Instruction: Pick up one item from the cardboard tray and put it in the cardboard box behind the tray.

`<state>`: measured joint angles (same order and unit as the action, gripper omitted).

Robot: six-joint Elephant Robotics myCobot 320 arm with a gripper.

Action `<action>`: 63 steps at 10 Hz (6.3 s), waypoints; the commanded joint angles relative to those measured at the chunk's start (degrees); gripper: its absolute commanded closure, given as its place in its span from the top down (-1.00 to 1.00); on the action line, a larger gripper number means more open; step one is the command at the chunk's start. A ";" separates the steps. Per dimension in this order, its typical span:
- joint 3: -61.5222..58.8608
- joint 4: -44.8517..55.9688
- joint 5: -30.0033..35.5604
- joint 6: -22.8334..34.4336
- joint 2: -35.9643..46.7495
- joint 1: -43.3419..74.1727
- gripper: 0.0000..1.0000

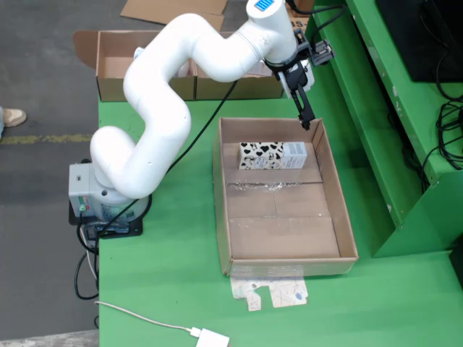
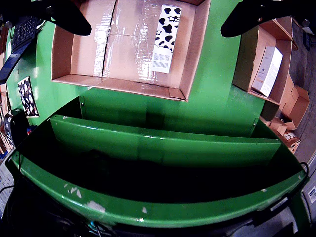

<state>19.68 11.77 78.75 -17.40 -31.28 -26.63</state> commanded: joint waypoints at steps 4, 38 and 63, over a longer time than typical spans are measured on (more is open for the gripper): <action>2.60 -2.64 -0.39 0.53 4.11 -1.56 1.00; 31.24 -27.86 1.70 0.82 -1.14 0.61 1.00; 35.29 -42.88 1.38 0.92 -13.70 1.88 1.00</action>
<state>56.07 -30.14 80.33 -16.34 -45.96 -24.96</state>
